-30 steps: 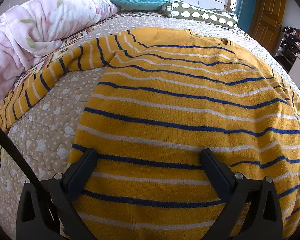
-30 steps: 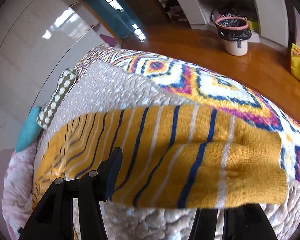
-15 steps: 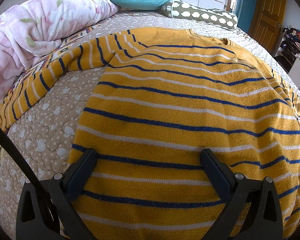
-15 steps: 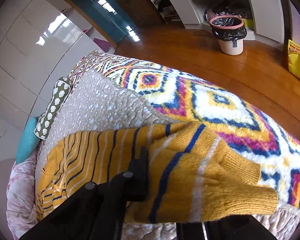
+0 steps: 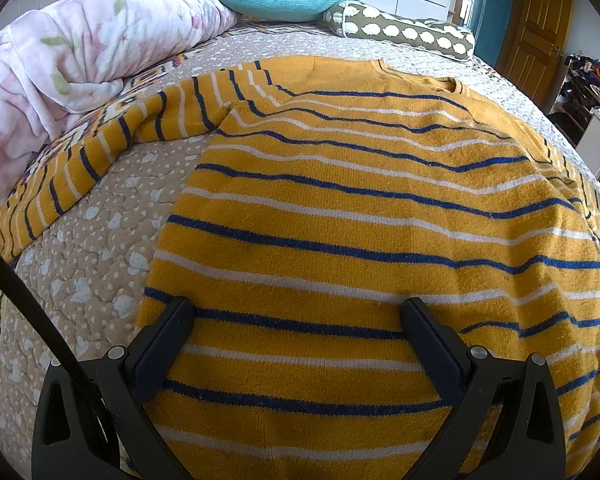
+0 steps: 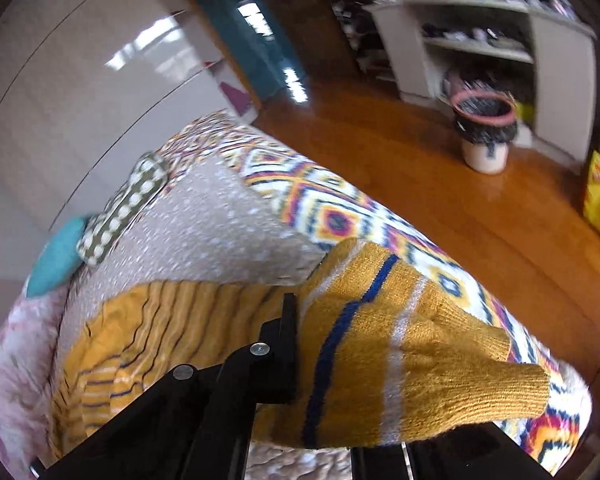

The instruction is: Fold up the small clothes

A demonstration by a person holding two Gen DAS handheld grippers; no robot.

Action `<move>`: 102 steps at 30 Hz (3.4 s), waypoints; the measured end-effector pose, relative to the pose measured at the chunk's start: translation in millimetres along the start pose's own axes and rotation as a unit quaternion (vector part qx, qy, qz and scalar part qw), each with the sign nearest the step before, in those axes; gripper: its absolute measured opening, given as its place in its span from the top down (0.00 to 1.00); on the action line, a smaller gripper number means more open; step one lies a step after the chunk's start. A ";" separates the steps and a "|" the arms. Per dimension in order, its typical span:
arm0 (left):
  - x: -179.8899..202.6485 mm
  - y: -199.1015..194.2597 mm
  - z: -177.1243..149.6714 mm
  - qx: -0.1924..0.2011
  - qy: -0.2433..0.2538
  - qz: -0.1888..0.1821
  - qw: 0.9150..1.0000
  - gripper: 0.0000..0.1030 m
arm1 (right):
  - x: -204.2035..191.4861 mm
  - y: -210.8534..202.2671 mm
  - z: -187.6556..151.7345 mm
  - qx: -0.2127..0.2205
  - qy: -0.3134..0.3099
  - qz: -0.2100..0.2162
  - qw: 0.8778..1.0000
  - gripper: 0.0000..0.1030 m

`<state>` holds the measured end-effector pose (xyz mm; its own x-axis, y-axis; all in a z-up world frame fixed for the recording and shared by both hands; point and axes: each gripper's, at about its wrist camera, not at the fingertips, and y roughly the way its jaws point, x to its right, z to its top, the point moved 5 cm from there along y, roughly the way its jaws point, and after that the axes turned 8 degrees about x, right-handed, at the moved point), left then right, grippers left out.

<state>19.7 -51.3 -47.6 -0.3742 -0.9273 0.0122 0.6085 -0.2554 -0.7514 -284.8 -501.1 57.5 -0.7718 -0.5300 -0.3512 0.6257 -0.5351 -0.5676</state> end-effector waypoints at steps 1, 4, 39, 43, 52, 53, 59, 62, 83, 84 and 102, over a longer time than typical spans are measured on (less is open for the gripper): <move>0.3 -0.3 -0.2 0.001 0.000 0.000 1.000 0.00 | -9.9 -1.5 0.6 0.002 -0.013 0.003 1.000 0.95; 0.6 -1.5 -0.6 0.003 0.001 0.000 1.000 0.00 | -39.7 -2.6 1.1 0.000 -0.039 0.018 0.999 0.95; -193.4 -158.1 -49.7 0.119 -0.204 -0.007 0.972 0.04 | -491.6 18.7 -250.0 -0.224 -0.317 0.357 0.850 0.35; -188.9 -162.0 -48.6 0.127 -0.203 -0.014 0.971 0.04 | -474.5 22.5 -227.8 -0.247 -0.247 0.371 0.860 0.35; -184.4 -172.6 -47.4 0.142 -0.211 -0.030 0.967 0.04 | -522.1 1.9 -332.7 -0.154 -0.549 0.252 0.782 0.34; -185.3 -178.0 -47.9 0.146 -0.216 -0.037 0.965 0.04 | -533.0 -3.3 -353.0 -0.145 -0.567 0.257 0.769 0.34; -184.1 -202.4 -48.7 0.162 -0.217 -0.056 0.961 0.04 | -561.9 -24.2 -453.3 0.012 -0.765 0.167 0.622 0.30; -180.7 -204.8 -48.1 0.165 -0.214 -0.062 0.961 0.04 | -563.0 -43.8 -476.7 0.099 -0.814 0.144 0.553 0.28; -161.2 -184.1 -47.7 0.128 -0.188 -0.057 0.972 0.04 | -318.5 167.7 -132.3 -0.181 -0.307 0.031 0.934 0.93; -158.9 -183.3 -46.7 0.128 -0.185 -0.055 0.973 0.04 | -316.7 166.4 -129.8 -0.179 -0.299 0.036 0.936 0.94; -165.8 -176.7 -54.9 0.121 -0.211 -0.068 0.968 0.04 | -449.0 35.2 -227.4 -0.174 -0.396 0.237 0.870 0.54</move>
<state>-64.1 162.6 47.0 -0.1735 -0.8972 0.4062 0.7386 -0.3914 -0.5490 58.1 -132.4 25.9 -0.0297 -0.9976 -0.0620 0.6747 0.0258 -0.7376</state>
